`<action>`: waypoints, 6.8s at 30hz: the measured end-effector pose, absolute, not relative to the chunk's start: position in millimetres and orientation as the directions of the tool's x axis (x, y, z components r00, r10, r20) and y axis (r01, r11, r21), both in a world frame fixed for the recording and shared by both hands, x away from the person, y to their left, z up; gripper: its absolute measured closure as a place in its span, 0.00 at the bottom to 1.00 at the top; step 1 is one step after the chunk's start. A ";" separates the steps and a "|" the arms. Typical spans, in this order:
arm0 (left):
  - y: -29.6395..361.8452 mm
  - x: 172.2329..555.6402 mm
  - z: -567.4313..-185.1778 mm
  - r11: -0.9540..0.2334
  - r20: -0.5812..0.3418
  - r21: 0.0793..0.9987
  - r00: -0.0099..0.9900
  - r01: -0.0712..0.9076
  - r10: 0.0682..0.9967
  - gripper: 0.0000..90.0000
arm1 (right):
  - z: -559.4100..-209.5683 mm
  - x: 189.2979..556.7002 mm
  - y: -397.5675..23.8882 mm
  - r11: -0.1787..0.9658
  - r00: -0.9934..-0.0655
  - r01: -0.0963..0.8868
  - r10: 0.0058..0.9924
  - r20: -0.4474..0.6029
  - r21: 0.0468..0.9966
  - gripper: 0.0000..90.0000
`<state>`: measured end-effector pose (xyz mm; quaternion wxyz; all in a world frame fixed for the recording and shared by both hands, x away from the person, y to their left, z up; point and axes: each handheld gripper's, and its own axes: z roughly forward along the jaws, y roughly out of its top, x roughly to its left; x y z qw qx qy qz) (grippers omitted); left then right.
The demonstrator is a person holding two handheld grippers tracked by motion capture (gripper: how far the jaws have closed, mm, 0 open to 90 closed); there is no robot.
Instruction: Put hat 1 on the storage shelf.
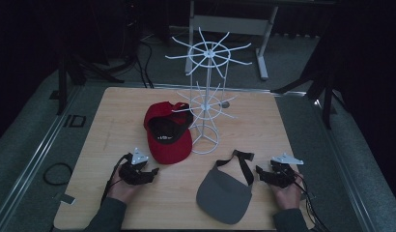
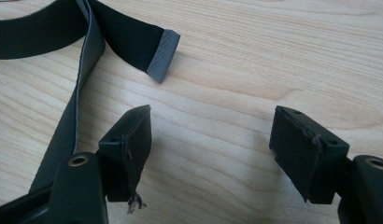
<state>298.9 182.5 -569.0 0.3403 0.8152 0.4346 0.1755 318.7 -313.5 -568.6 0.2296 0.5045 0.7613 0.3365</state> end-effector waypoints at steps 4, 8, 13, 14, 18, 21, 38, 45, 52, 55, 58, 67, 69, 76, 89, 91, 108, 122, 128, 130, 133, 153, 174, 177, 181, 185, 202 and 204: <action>182.6 299.1 -568.9 -0.392 -0.010 0.706 0.562 0.590 0.827 0.45 | -568.6 318.7 -313.5 0.266 -0.388 0.614 0.922 -0.010 0.743 0.32; 182.3 299.8 -568.3 -0.392 -0.012 0.702 0.560 0.594 0.828 0.45 | -568.6 318.7 -313.5 0.267 -0.389 0.614 0.921 -0.010 0.743 0.32; 186.8 303.7 -564.7 -0.379 -0.042 0.684 0.553 0.623 0.832 0.52 | -568.6 318.7 -313.8 0.269 -0.393 0.613 0.920 -0.009 0.743 0.32; 187.0 303.8 -564.1 -0.377 -0.047 0.681 0.551 0.628 0.833 0.54 | -568.6 318.7 -313.8 0.269 -0.392 0.613 0.920 -0.009 0.743 0.32; 186.3 302.3 -560.0 -0.392 -0.056 0.668 0.569 0.632 0.821 0.58 | -568.6 318.7 -313.8 0.269 -0.393 0.613 0.919 -0.009 0.743 0.32; 187.7 301.4 -554.0 -0.375 -0.079 0.679 0.570 0.631 0.818 0.57 | -568.6 318.7 -313.8 0.269 -0.393 0.613 0.919 -0.009 0.743 0.32; 187.9 312.4 -532.6 -0.306 -0.168 0.708 0.572 0.636 0.803 0.47 | -568.5 318.7 -313.8 0.268 -0.392 0.614 0.920 -0.008 0.742 0.32; 183.8 329.3 -535.0 -0.292 -0.208 0.677 0.556 0.676 0.805 0.46 | -568.6 318.7 -313.7 0.268 -0.393 0.614 0.920 -0.008 0.742 0.32; 182.0 339.4 -536.4 -0.268 -0.236 0.670 0.540 0.693 0.808 0.47 | -568.6 318.7 -313.7 0.268 -0.393 0.614 0.920 -0.008 0.742 0.32; 180.9 343.3 -536.1 -0.257 -0.247 0.669 0.535 0.698 0.808 0.48 | -568.6 318.7 -313.7 0.268 -0.393 0.614 0.920 -0.008 0.742 0.32; 178.9 347.4 -537.1 -0.265 -0.249 0.658 0.536 0.704 0.806 0.49 | -568.6 318.7 -313.8 0.269 -0.393 0.614 0.920 -0.008 0.742 0.32; 170.0 356.3 -547.3 -0.278 -0.282 0.633 0.549 0.723 0.787 0.53 | -568.6 318.8 -313.7 0.267 -0.394 0.614 0.919 -0.005 0.743 0.31; 167.8 356.2 -549.0 -0.286 -0.281 0.628 0.553 0.724 0.784 0.53 | -568.6 318.8 -313.7 0.268 -0.394 0.614 0.919 -0.006 0.743 0.31; 165.9 356.1 -550.8 -0.326 -0.257 0.619 0.576 0.715 0.776 0.62 | -568.6 318.8 -313.7 0.268 -0.394 0.614 0.919 -0.006 0.742 0.31; 174.9 348.0 -548.8 -0.299 -0.289 0.654 0.594 0.695 0.751 0.89 | -568.6 318.8 -313.7 0.270 -0.395 0.614 0.919 -0.007 0.742 0.31; 177.6 345.1 -548.7 -0.283 -0.299 0.664 0.593 0.692 0.747 0.93 | -568.6 318.8 -313.8 0.270 -0.395 0.614 0.919 -0.007 0.741 0.31; 195.5 335.6 -546.1 -0.216 -0.268 0.719 0.551 0.661 0.790 0.95 | -568.6 318.9 -313.7 0.272 -0.397 0.614 0.918 -0.008 0.741 0.31; 220.7 332.4 -529.0 -0.148 -0.240 0.768 0.494 0.623 0.836 0.96 | -568.6 318.9 -313.7 0.272 -0.397 0.613 0.918 -0.007 0.742 0.31; 231.8 327.2 -523.5 -0.134 -0.225 0.787 0.481 0.603 0.847 0.95 | -568.6 318.9 -313.6 0.271 -0.397 0.614 0.918 -0.007 0.742 0.30; 235.0 326.4 -521.8 -0.115 -0.231 0.793 0.470 0.598 0.852 0.96 | -568.6 318.9 -313.6 0.271 -0.397 0.614 0.918 -0.007 0.742 0.30; 239.2 325.4 -518.5 -0.101 -0.231 0.803 0.462 0.588 0.856 0.95 | -568.6 318.9 -313.6 0.271 -0.397 0.613 0.918 -0.007 0.742 0.31; 247.4 322.0 -490.9 -0.055 -0.202 0.858 0.434 0.510 0.878 0.95 | -568.6 318.9 -313.6 0.271 -0.397 0.613 0.918 -0.007 0.742 0.30; 251.3 324.5 -460.0 -0.032 -0.182 0.892 0.424 0.450 0.887 0.95 | -568.7 318.9 -313.5 0.271 -0.397 0.613 0.918 -0.007 0.742 0.30; 251.4 324.3 -457.0 -0.029 -0.181 0.897 0.426 0.441 0.887 0.95 | -568.7 318.9 -313.6 0.272 -0.398 0.612 0.918 -0.008 0.742 0.30; 251.5 323.8 -453.3 -0.027 -0.176 0.903 0.427 0.430 0.887 0.95 | -568.7 318.9 -313.6 0.272 -0.398 0.612 0.918 -0.008 0.743 0.30; 251.8 322.6 -449.6 -0.024 -0.174 0.907 0.427 0.420 0.887 0.95 | -568.7 318.9 -313.6 0.272 -0.398 0.612 0.917 -0.008 0.743 0.30; 252.5 317.1 -431.7 -0.014 -0.165 0.924 0.431 0.382 0.887 0.95 | -568.7 319.0 -313.6 0.273 -0.399 0.611 0.917 -0.009 0.743 0.30; 252.5 316.4 -430.0 -0.013 -0.164 0.926 0.433 0.377 0.887 0.95 | -568.7 319.0 -313.6 0.273 -0.398 0.611 0.917 -0.009 0.743 0.30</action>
